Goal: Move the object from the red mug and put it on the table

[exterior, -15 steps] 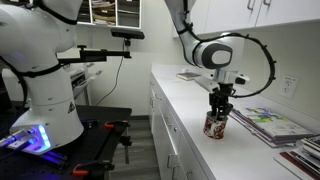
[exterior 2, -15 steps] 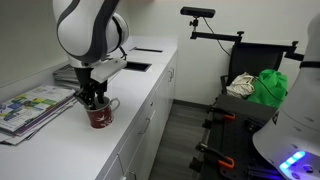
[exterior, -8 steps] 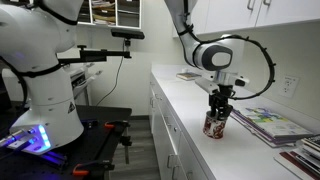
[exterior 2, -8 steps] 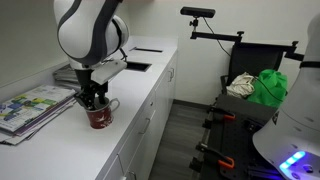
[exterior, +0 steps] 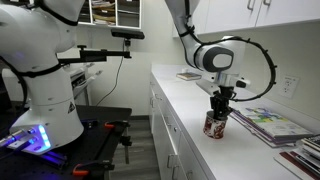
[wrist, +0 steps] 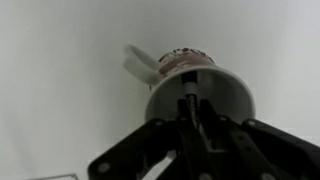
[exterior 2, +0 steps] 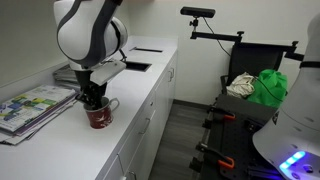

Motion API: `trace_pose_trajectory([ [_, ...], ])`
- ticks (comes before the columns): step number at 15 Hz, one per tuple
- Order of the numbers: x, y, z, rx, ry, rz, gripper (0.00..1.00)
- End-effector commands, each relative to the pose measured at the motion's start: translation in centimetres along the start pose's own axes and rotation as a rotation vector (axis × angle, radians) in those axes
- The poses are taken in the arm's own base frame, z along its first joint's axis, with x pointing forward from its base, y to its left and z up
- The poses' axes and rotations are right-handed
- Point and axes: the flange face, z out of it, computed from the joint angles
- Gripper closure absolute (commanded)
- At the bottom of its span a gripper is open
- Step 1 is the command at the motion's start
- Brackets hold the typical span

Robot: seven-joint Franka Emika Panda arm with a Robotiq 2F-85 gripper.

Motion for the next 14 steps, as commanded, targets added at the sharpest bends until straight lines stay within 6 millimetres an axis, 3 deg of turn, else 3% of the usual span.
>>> trace_pose_trajectory([
  [1, 0.4, -0.1, -0.1, 0.004, 0.000, 0.006, 0.95],
  [6, 0.0, -0.6, -1.3, 0.007, -0.005, 0.011, 0.95],
  [14, -2.6, -2.6, -6.4, 0.100, -0.085, 0.028, 0.95],
])
